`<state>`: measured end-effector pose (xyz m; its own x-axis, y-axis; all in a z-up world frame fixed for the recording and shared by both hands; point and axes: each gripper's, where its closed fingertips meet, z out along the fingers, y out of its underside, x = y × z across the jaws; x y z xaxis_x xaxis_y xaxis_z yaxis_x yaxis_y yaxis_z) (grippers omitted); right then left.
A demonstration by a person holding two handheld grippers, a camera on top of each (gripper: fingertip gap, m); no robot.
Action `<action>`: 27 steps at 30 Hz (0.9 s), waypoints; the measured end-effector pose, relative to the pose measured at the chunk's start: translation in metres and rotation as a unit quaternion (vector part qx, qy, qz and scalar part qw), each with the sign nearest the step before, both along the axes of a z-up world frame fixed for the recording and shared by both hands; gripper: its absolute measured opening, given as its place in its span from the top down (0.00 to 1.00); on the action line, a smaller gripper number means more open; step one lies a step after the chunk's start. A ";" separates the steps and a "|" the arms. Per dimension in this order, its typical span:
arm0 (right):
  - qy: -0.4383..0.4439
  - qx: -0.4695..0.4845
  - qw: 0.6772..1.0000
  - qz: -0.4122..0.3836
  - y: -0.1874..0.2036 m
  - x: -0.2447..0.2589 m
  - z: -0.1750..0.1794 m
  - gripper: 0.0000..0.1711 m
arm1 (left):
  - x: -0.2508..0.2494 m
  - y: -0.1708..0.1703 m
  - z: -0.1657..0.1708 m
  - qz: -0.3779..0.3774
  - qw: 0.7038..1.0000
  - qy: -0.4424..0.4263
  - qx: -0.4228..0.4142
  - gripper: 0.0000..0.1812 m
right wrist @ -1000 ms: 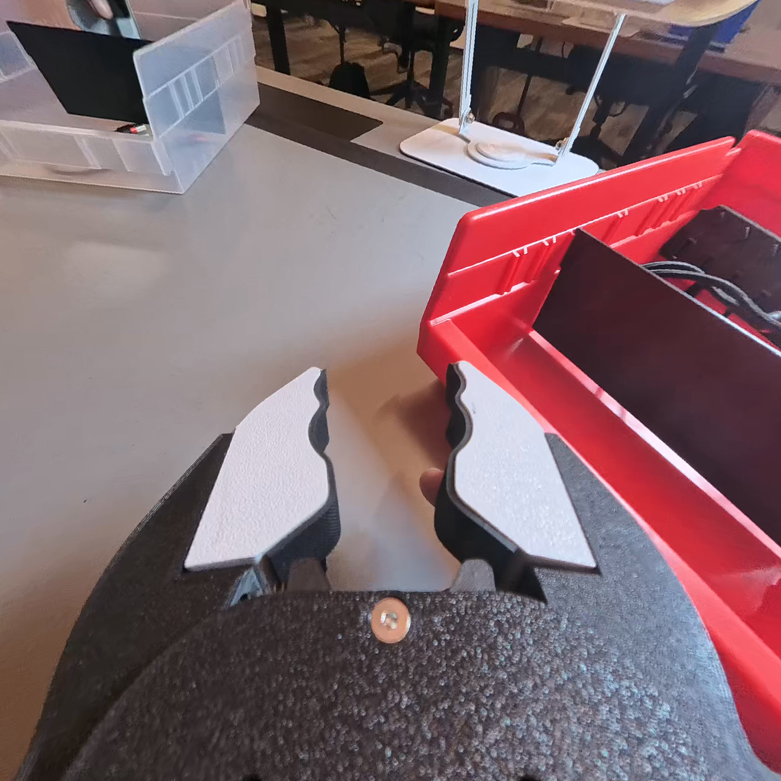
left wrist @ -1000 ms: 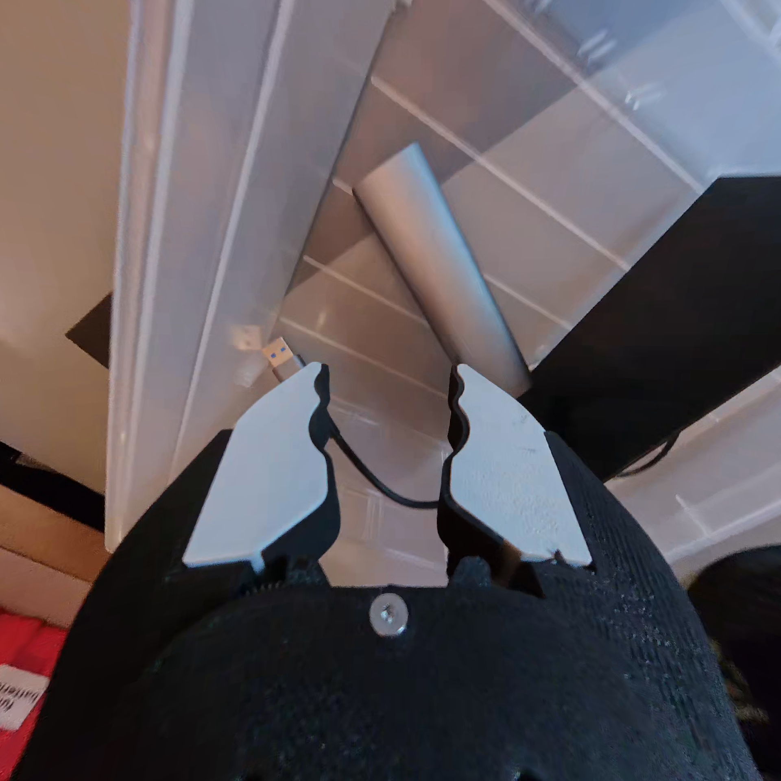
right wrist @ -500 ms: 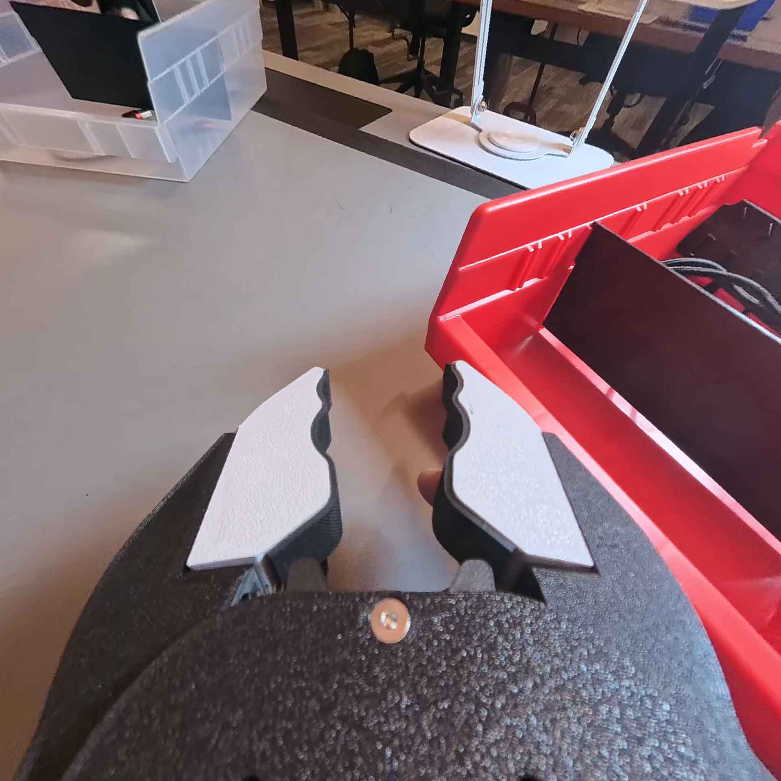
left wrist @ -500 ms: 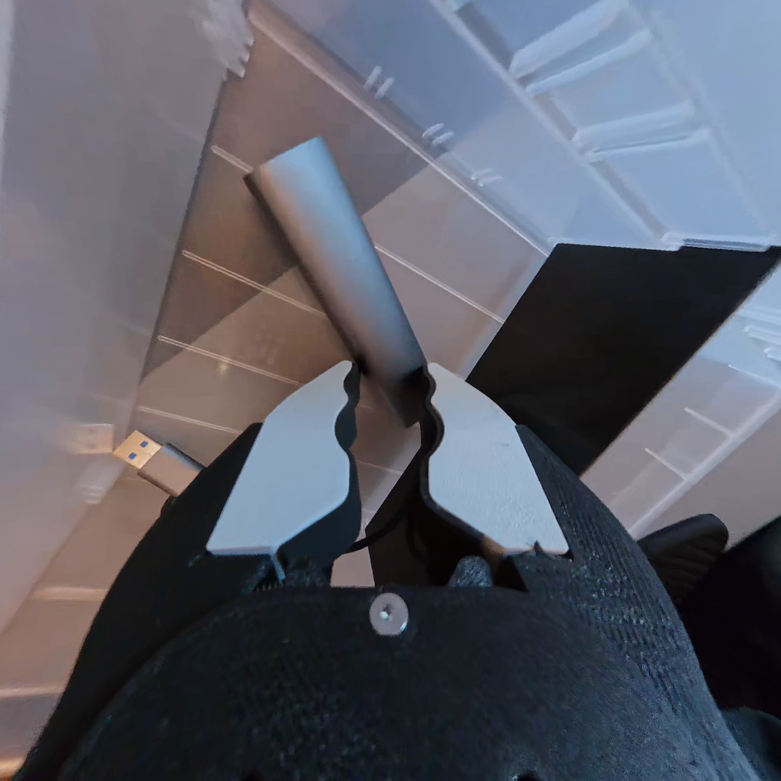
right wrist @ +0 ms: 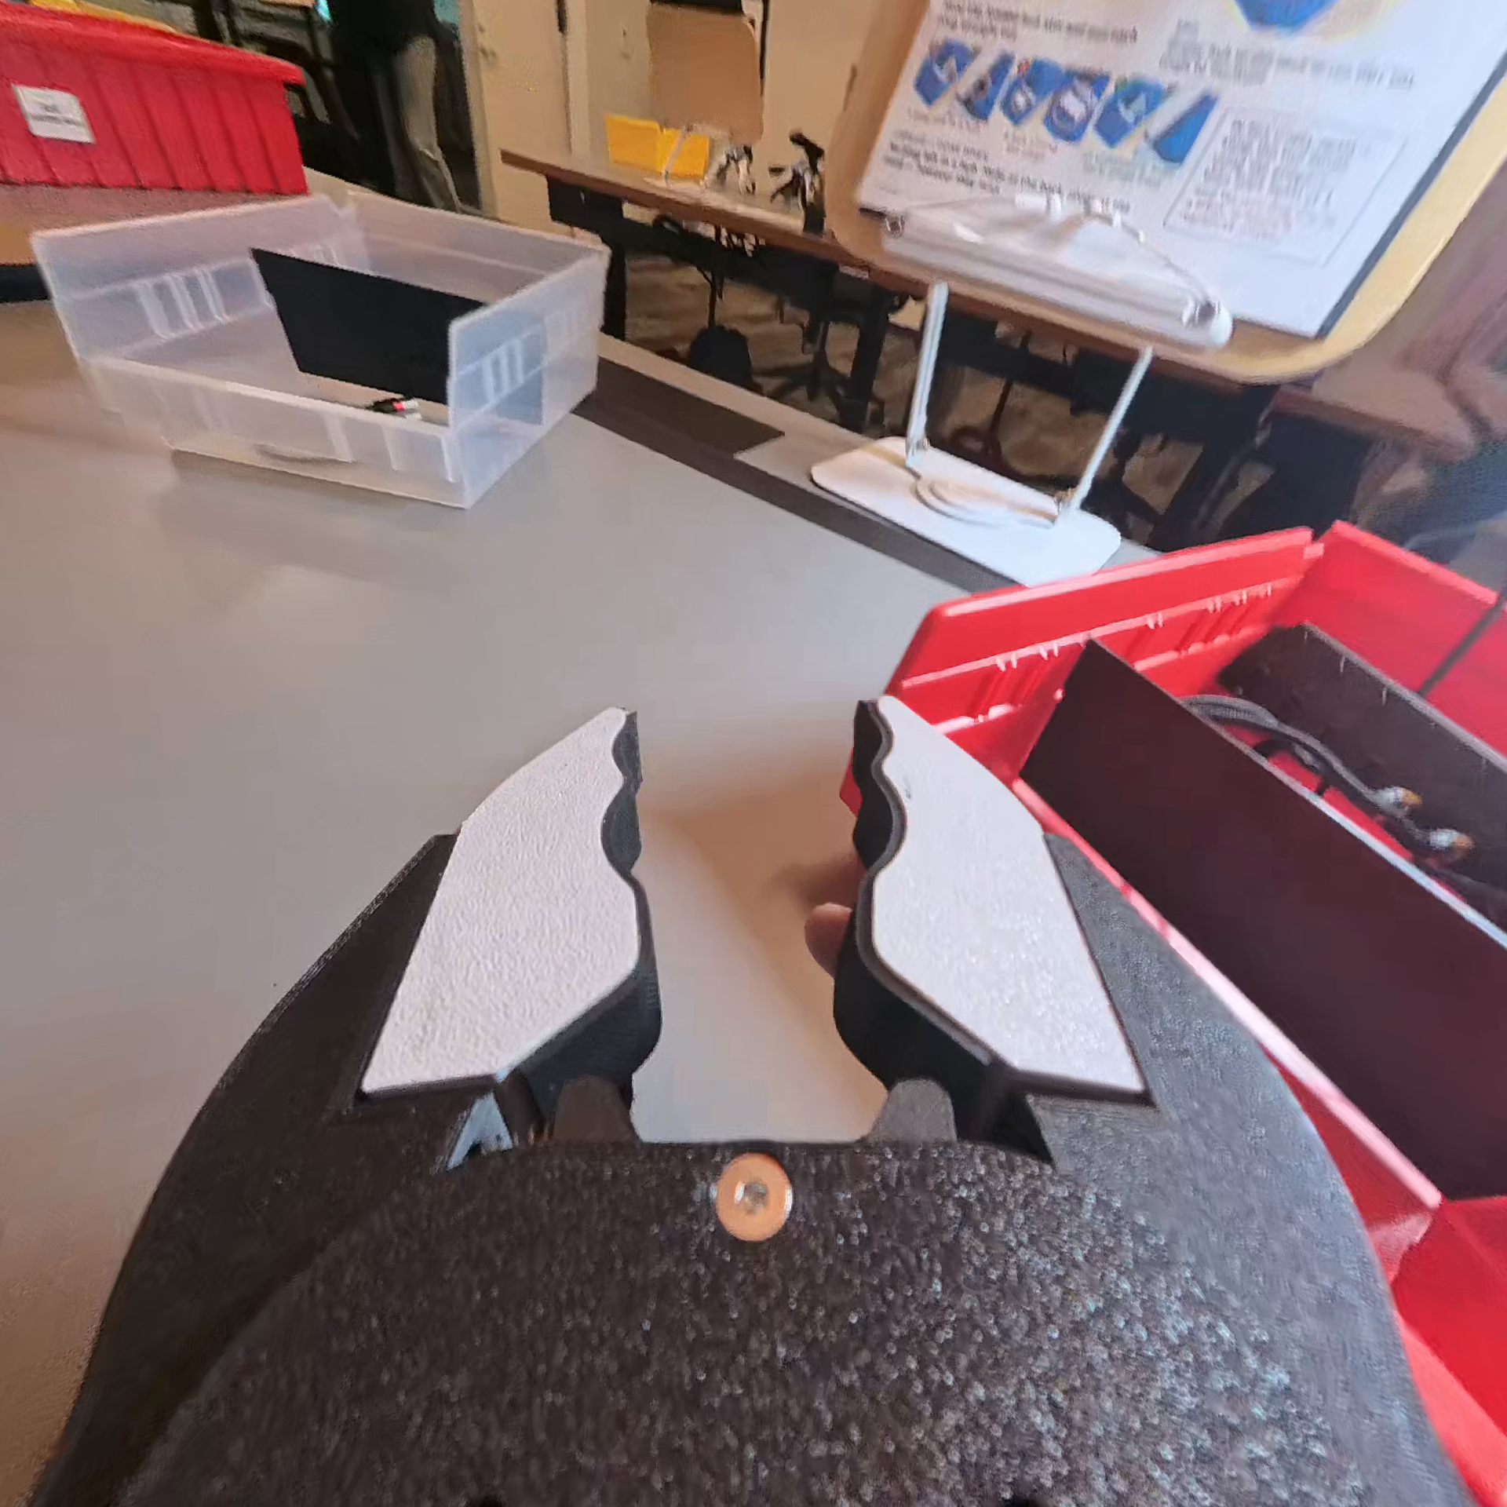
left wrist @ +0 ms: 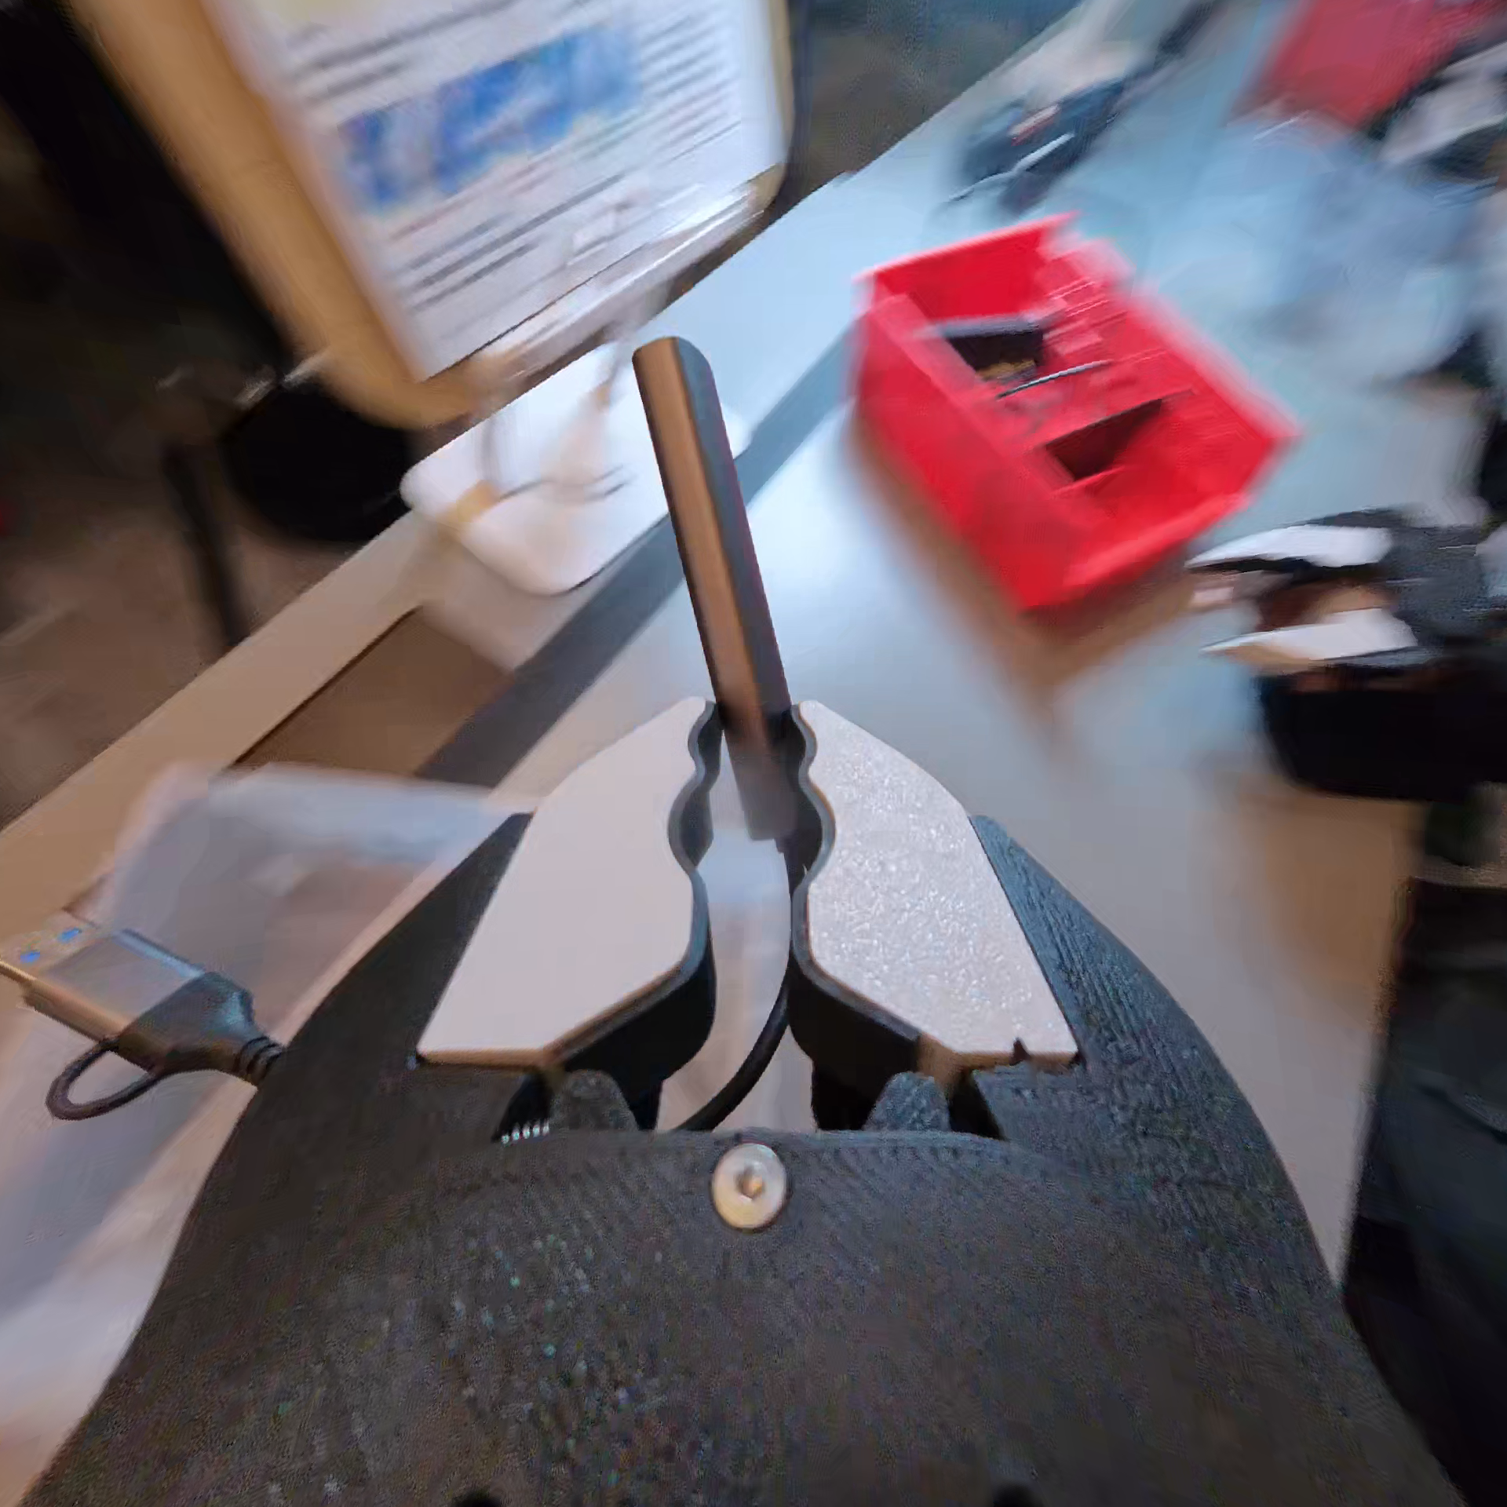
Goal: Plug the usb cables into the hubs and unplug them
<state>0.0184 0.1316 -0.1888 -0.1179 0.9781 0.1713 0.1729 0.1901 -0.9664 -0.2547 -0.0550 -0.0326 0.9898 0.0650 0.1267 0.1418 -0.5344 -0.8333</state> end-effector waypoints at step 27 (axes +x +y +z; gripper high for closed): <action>0.066 -0.310 0.921 0.227 -0.064 -0.016 0.070 0.87 | 0.259 0.089 -0.108 -0.154 0.968 0.060 0.189 0.74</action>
